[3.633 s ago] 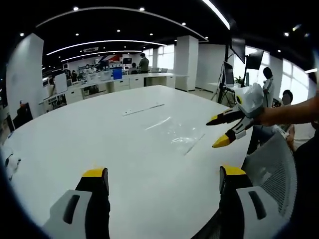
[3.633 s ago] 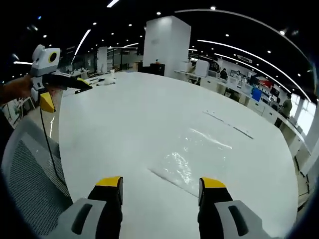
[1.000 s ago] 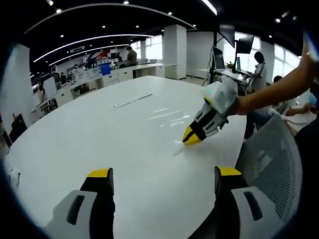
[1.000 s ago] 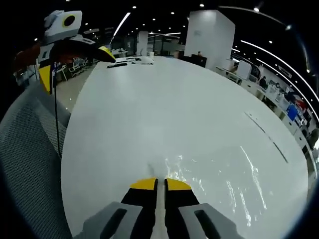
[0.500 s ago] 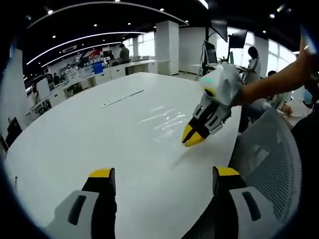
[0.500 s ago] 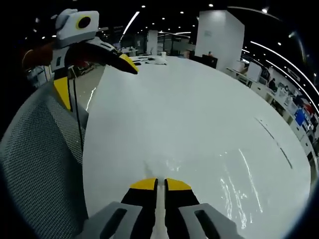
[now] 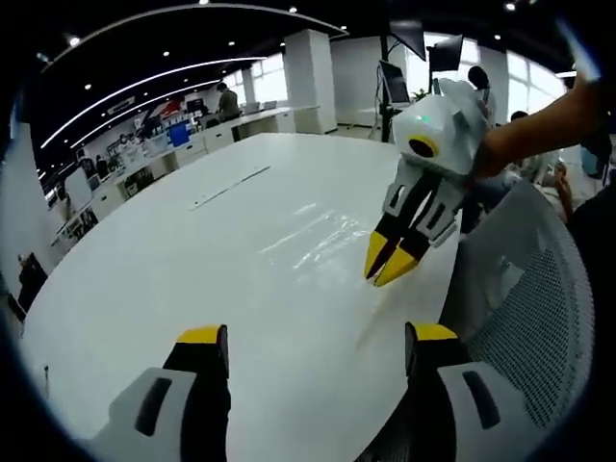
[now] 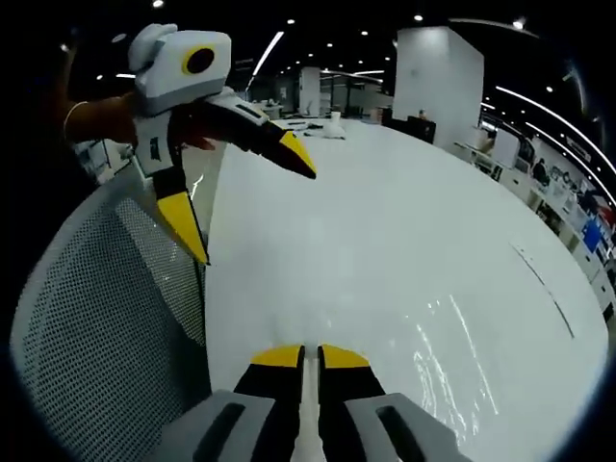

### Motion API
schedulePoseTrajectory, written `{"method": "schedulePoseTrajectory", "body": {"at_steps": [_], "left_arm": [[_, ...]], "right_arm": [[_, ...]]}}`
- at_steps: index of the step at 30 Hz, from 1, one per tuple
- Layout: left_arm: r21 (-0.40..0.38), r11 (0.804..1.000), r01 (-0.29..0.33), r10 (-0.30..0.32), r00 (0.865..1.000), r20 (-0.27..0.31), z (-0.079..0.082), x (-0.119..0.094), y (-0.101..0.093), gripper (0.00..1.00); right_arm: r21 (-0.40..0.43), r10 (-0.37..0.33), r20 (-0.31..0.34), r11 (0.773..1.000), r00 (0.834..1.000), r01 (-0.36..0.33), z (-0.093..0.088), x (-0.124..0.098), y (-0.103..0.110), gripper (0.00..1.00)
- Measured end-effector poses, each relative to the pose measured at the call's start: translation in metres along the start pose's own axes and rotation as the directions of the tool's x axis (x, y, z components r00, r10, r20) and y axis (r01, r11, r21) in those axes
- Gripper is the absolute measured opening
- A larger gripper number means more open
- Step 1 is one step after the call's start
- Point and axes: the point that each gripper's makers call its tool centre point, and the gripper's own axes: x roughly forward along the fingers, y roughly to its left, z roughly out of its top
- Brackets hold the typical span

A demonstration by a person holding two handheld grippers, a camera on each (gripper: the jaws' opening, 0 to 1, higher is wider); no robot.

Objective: Open the resealable bag by pulling the two sides of the seal apart until the entire bag opening is separated and visibly accessible.

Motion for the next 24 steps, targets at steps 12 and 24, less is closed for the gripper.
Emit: {"method": "schedulePoseTrajectory", "body": {"at_steps": [12, 24], "left_arm": [[0.032, 0.997, 0.069, -0.068, 0.997, -0.028, -0.006, 0.01, -0.019, 0.65], [0.047, 0.991, 0.128, -0.125, 0.991, -0.057, -0.012, 0.017, -0.032, 0.57]], "right_arm": [[0.008, 0.042, 0.03, 0.999, 0.999, -0.043, 0.013, -0.002, 0.023, 0.01], [0.002, 0.078, 0.022, 0.997, 0.997, -0.078, 0.017, 0.002, 0.041, 0.01]]}}
